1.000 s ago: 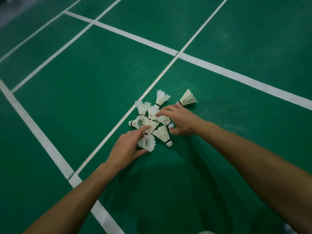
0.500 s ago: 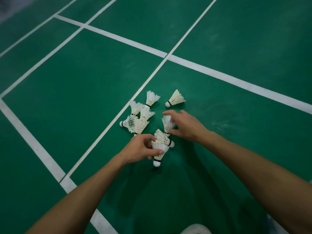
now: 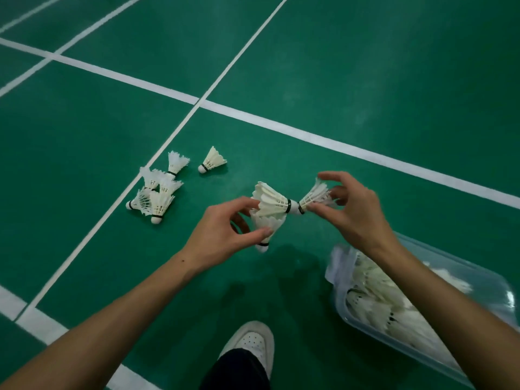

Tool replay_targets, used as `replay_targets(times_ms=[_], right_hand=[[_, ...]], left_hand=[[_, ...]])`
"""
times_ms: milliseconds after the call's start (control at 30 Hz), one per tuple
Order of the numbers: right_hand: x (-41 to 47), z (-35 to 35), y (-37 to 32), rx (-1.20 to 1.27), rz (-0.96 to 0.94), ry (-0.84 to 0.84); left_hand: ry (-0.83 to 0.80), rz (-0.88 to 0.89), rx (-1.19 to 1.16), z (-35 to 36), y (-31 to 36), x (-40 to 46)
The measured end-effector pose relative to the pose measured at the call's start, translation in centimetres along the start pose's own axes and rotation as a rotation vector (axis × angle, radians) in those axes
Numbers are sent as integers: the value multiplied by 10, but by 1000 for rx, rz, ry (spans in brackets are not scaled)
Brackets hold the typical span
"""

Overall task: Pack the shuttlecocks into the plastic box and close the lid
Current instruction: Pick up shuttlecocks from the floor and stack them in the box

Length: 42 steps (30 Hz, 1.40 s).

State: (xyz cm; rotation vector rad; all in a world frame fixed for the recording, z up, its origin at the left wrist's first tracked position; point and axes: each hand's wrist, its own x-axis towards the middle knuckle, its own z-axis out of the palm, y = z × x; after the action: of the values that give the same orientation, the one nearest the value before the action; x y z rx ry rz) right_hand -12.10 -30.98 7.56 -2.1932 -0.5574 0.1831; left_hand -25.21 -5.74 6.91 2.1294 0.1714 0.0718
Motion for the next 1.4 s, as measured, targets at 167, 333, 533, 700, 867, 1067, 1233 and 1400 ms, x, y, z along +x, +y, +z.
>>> replay_targets(times_ms=[167,333,533,700,867,1067,1233,1400], right_hand=[[-65,-73,17,23,72,103],[-132,-117,39,-3,155,215],[-189,-145,67,-78,247,313],[-211,-139,89,-174,278,278],[-203,-108,91,-176,275,158],[-184,-82,90,-179,295,58],[-172,-87,91,-166,314,3],[-184,-113,89,32,308,-68]], left_hand=[[-59,81,33,51,51,0],[-135,184,66,94,84,-16],[-100,180,131,144,102,-24],[-113,177,246,162,105,-17],[-147,199,300,164,104,-16],[-178,236,280,154,104,-18],[-257,299,350,149,105,-19],[-340,383,394,142,117,-8]])
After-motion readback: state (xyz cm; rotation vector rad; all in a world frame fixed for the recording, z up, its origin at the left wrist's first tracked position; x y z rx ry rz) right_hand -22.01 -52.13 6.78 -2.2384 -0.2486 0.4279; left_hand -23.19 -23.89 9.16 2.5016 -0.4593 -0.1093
